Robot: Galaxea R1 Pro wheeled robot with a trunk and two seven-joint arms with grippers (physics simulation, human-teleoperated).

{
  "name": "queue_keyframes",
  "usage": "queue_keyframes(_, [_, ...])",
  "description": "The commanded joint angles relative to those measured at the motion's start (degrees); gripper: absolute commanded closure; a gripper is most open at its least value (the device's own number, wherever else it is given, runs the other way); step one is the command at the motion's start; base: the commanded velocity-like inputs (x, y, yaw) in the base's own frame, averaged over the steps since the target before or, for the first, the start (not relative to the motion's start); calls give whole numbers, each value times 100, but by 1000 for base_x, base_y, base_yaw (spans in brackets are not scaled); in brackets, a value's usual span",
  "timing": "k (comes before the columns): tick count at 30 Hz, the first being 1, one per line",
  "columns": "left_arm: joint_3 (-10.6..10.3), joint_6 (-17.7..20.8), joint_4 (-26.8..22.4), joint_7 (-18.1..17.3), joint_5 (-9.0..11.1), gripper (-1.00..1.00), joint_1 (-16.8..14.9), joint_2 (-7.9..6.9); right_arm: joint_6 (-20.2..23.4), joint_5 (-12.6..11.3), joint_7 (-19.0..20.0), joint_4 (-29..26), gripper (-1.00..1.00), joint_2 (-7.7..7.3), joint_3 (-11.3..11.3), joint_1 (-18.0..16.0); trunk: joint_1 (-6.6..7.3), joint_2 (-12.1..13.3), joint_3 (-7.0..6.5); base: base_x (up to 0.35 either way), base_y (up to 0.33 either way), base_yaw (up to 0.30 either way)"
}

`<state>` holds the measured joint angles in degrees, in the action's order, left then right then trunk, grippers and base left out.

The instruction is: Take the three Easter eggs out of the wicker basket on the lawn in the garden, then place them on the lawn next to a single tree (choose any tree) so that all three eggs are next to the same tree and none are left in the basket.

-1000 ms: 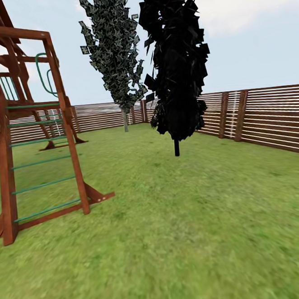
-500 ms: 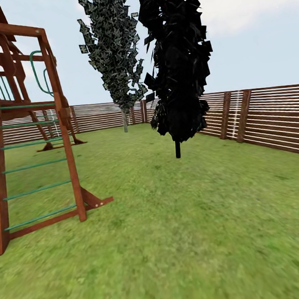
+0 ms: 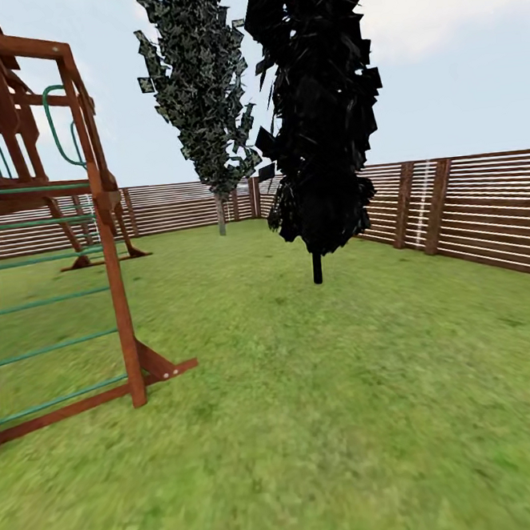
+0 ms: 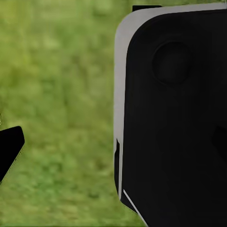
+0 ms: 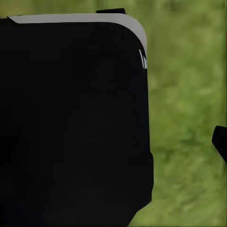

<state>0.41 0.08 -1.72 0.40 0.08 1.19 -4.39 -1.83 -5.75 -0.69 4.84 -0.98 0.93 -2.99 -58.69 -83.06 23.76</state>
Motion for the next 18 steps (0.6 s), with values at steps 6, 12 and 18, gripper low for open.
queue_keyframes(6, [3, 1, -13, 4, 1, -100, 4, 0, -19, -58, -1, 17, -100, 1, 13, -9, -4, -2, 5, 328, 0, 0])
queue_keyframes(12, [3, 1, -13, 4, 1, -100, 4, 0, -19, -58, -1, 17, -100, 1, 13, -9, -4, -2, 5, 328, 0, 0])
queue_keyframes(18, [3, 1, -12, 4, 1, -100, 4, 0, -19, -58, -1, 17, -100, 1, 13, -9, -4, -2, 5, 328, 0, 0])
